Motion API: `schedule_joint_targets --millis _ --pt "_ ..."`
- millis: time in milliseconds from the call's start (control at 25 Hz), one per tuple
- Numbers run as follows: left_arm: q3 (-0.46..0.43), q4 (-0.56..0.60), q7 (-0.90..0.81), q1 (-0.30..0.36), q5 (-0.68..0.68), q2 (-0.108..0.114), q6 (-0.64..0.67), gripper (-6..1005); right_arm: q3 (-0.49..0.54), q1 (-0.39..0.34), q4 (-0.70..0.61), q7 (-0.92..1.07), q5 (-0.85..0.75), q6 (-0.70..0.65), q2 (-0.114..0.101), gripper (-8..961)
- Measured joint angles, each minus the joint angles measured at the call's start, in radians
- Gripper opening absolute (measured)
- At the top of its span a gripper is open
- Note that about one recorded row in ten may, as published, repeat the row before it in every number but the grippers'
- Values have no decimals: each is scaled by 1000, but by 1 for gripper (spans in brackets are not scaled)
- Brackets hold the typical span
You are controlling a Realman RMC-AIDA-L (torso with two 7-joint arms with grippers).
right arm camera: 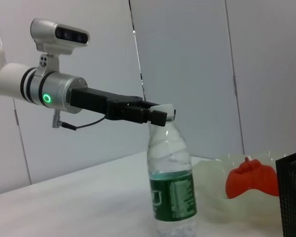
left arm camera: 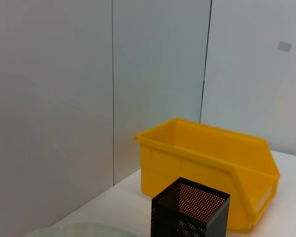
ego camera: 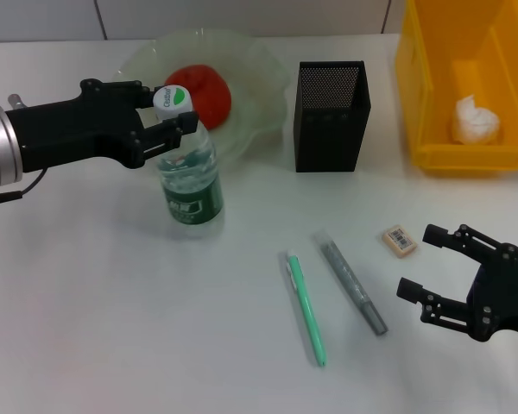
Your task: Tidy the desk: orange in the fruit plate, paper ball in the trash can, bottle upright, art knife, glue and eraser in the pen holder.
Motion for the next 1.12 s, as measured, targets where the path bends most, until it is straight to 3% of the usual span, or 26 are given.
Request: schedule_joint_targets --millis 920,1120 --pt "6 -49 53 -2 -25 -5 -7 516 0 3 -16 43 -2 0 -1 835" --pt "-5 -26 81 16 -57 -5 -7 773 0 -8 -73 102 -2 -7 -3 835"
